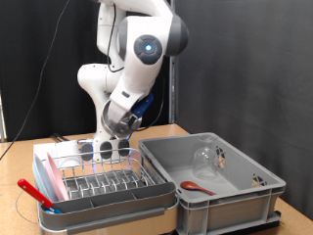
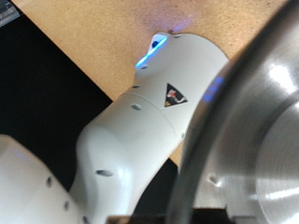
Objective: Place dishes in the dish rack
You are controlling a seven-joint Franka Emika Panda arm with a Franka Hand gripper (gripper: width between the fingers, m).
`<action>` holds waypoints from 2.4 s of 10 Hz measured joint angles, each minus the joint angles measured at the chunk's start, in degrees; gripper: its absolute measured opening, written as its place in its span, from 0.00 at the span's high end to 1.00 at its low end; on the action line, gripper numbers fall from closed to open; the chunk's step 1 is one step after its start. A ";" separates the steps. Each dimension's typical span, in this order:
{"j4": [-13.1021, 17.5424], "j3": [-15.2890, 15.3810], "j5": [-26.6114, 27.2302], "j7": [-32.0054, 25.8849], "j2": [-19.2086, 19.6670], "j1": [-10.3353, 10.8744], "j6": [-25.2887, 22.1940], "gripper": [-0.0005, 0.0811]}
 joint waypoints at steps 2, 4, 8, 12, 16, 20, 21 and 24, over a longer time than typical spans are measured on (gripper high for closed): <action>-0.57 -0.41 -0.64 -1.70 2.04 -0.70 1.56 0.96; -0.95 -0.50 -2.80 -2.60 5.16 -0.90 2.58 0.96; -1.27 -0.50 -5.46 -2.12 11.88 -0.92 6.51 0.96; -1.25 -0.43 -6.12 -1.33 15.14 -0.86 9.04 0.96; -1.11 -0.43 -6.21 0.08 16.67 -0.86 10.73 0.89; -1.15 -0.01 -6.53 -0.53 16.36 -0.80 15.91 0.50; -1.19 0.32 -6.27 -1.52 15.33 -0.70 17.38 0.27; -0.92 1.22 -2.15 -7.40 9.87 -0.62 17.48 0.02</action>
